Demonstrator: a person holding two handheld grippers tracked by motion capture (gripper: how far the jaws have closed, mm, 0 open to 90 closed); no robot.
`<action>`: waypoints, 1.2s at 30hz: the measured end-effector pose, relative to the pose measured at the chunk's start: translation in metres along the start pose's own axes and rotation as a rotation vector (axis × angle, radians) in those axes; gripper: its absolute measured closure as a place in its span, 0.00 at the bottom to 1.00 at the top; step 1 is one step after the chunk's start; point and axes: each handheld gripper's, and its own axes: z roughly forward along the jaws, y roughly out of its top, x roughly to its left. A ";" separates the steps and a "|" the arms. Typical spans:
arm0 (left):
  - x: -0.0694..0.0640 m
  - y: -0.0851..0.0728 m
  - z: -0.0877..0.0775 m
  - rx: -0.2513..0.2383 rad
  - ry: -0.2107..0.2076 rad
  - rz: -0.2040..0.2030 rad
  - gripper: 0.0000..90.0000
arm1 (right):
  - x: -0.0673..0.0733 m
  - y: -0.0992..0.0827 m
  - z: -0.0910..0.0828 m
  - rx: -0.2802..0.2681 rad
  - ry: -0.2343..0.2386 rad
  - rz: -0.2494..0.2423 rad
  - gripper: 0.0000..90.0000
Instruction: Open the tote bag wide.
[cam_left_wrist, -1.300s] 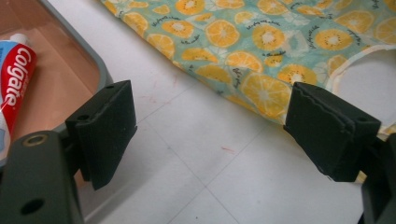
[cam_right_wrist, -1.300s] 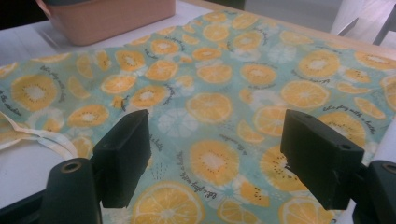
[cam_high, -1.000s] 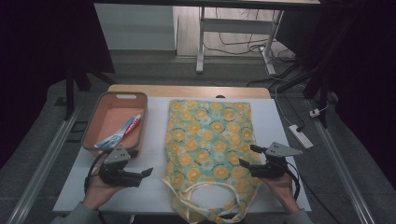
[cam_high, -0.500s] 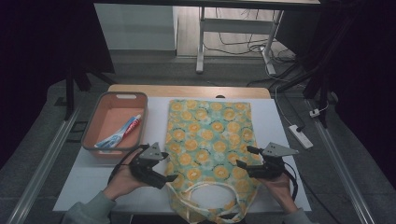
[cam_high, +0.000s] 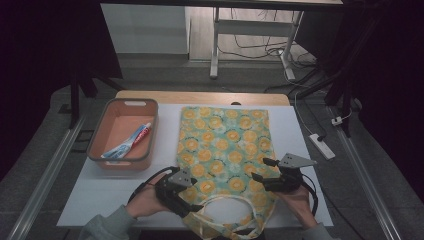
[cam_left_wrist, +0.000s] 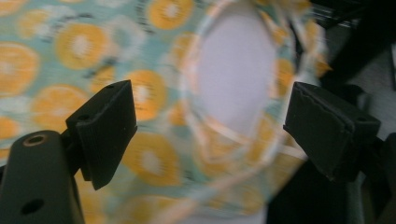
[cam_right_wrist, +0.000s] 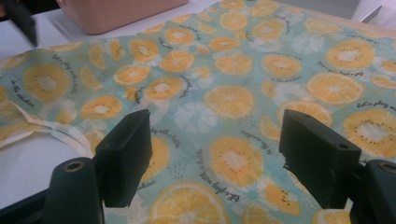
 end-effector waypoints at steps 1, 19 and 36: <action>-0.004 -0.001 0.001 0.005 -0.010 0.008 0.18 | 0.001 0.000 -0.001 -0.005 0.001 0.002 0.28; -0.021 -0.011 0.038 0.233 -0.005 0.148 0.60 | -0.002 -0.002 -0.003 -0.024 0.012 0.012 0.28; -0.006 0.003 -0.019 -0.061 0.143 -0.006 0.97 | -0.004 0.002 -0.008 -0.025 -0.006 0.006 0.28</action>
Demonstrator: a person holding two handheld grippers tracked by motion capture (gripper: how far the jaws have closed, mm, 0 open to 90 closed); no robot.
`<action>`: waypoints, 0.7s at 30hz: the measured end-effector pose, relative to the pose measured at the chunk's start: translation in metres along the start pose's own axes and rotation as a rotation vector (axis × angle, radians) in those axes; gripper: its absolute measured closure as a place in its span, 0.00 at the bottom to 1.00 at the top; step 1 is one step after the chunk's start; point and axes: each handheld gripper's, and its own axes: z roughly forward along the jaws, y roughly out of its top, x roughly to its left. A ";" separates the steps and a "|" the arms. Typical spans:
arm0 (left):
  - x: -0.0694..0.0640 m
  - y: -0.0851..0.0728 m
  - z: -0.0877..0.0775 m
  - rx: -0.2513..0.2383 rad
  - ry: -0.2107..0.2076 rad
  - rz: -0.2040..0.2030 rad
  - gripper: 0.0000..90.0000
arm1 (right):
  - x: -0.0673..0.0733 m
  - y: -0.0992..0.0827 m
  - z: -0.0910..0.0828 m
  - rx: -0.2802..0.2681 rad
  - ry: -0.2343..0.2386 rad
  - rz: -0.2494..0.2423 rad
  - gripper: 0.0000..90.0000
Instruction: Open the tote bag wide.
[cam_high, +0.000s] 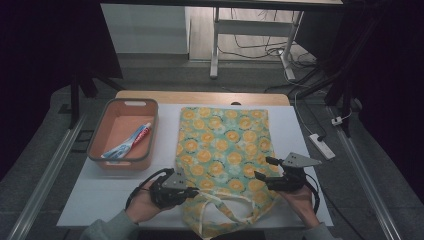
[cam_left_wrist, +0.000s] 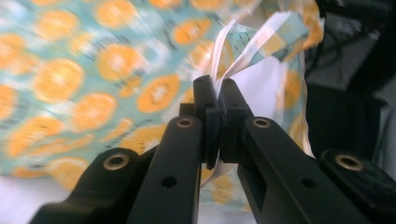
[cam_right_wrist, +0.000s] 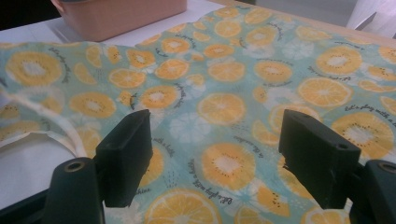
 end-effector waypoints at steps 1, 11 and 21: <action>0.002 0.003 -0.006 -0.027 0.010 -0.003 0.97 | 0.000 0.000 0.000 0.000 0.000 0.000 0.28; 0.023 0.022 -0.025 -0.120 0.076 -0.058 0.97 | 0.015 0.024 -0.033 0.048 0.008 -0.020 0.29; 0.051 0.026 -0.028 -0.170 0.147 -0.125 0.97 | 0.050 0.022 -0.037 0.168 0.117 -0.052 0.25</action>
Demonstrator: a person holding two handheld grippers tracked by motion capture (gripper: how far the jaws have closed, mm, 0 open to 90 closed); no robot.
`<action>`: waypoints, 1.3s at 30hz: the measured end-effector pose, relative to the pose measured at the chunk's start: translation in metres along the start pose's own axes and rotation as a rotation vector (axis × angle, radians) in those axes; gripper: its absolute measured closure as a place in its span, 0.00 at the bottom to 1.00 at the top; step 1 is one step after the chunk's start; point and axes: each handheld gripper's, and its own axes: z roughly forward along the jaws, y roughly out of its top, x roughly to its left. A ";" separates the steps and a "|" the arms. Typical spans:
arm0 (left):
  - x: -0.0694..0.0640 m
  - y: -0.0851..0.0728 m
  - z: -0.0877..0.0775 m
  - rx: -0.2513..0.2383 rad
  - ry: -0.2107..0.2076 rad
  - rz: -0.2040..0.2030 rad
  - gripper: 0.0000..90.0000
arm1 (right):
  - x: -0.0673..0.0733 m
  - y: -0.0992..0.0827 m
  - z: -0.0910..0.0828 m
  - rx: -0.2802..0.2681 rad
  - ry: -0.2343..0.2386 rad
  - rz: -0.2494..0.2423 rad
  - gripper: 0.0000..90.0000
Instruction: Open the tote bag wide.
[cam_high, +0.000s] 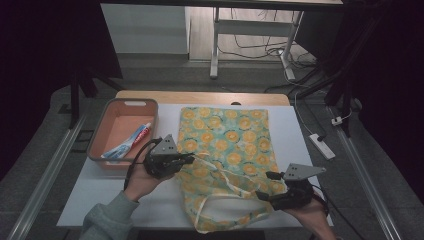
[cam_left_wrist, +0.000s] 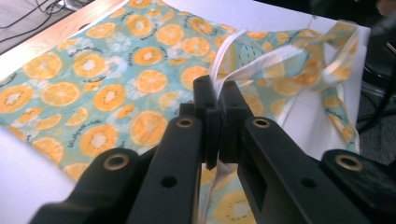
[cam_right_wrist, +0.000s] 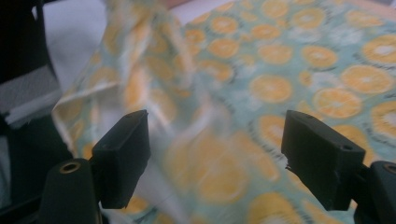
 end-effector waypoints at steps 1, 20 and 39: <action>0.002 -0.001 0.000 -0.002 0.004 -0.006 0.97 | 0.004 0.000 0.004 0.014 0.013 -0.002 0.24; 0.021 -0.012 -0.017 -0.030 0.025 -0.054 0.97 | -0.015 0.010 0.047 0.121 -0.146 -0.080 1.00; 0.030 0.001 -0.028 -0.101 0.056 -0.081 0.97 | 0.034 0.052 -0.013 -0.092 0.056 -0.114 1.00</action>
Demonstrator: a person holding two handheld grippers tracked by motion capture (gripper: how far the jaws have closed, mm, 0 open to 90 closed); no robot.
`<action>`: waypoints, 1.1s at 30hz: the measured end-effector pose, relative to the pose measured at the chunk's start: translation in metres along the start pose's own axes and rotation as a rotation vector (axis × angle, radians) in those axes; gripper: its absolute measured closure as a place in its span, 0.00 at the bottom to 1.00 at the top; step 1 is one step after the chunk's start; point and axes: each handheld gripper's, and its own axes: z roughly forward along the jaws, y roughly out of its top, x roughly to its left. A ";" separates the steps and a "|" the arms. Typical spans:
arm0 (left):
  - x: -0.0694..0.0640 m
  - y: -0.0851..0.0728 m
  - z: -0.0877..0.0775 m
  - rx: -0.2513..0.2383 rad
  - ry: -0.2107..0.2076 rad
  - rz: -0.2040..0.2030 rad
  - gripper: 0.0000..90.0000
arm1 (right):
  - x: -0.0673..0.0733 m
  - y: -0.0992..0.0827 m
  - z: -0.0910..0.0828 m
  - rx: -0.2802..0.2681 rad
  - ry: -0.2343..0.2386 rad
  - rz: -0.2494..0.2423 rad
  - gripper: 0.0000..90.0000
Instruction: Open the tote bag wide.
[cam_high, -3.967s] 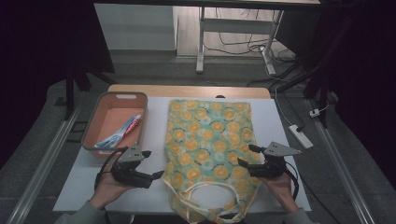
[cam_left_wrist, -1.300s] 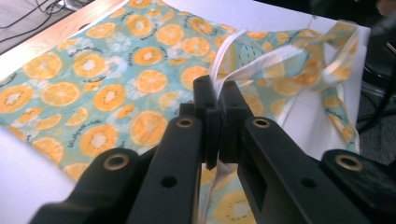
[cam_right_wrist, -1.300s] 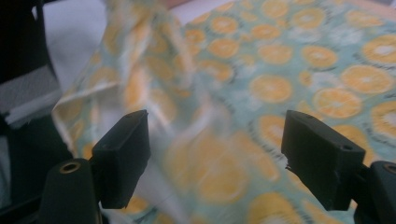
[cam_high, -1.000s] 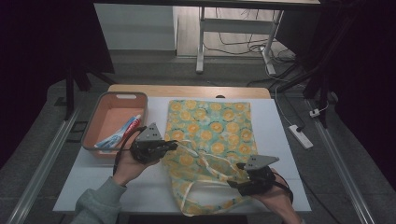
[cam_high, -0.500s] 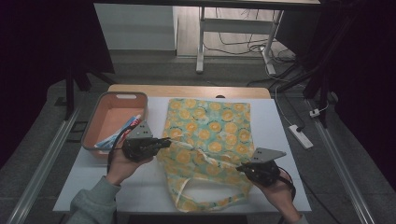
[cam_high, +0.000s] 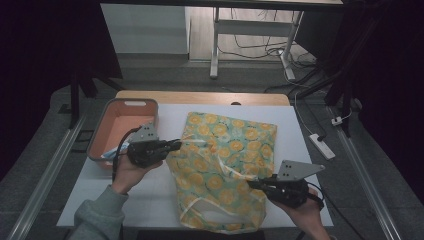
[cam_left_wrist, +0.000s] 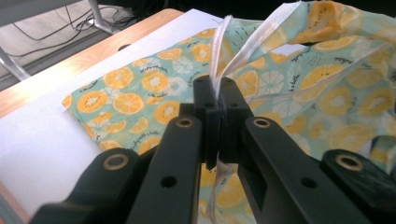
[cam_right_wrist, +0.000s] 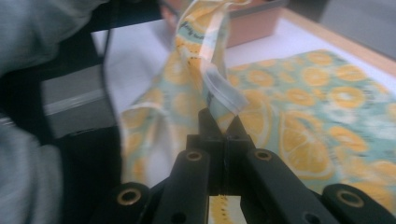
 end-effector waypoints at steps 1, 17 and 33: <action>0.000 0.000 0.000 0.000 0.000 0.000 0.97 | -0.005 0.000 0.001 0.003 -0.021 0.008 1.00; 0.026 -0.001 0.084 0.170 0.061 -0.061 0.96 | -0.114 -0.048 0.045 0.086 -0.185 0.258 1.00; 0.028 -0.006 0.117 0.269 0.073 -0.040 0.81 | -0.133 -0.070 0.067 0.188 -0.230 0.311 0.99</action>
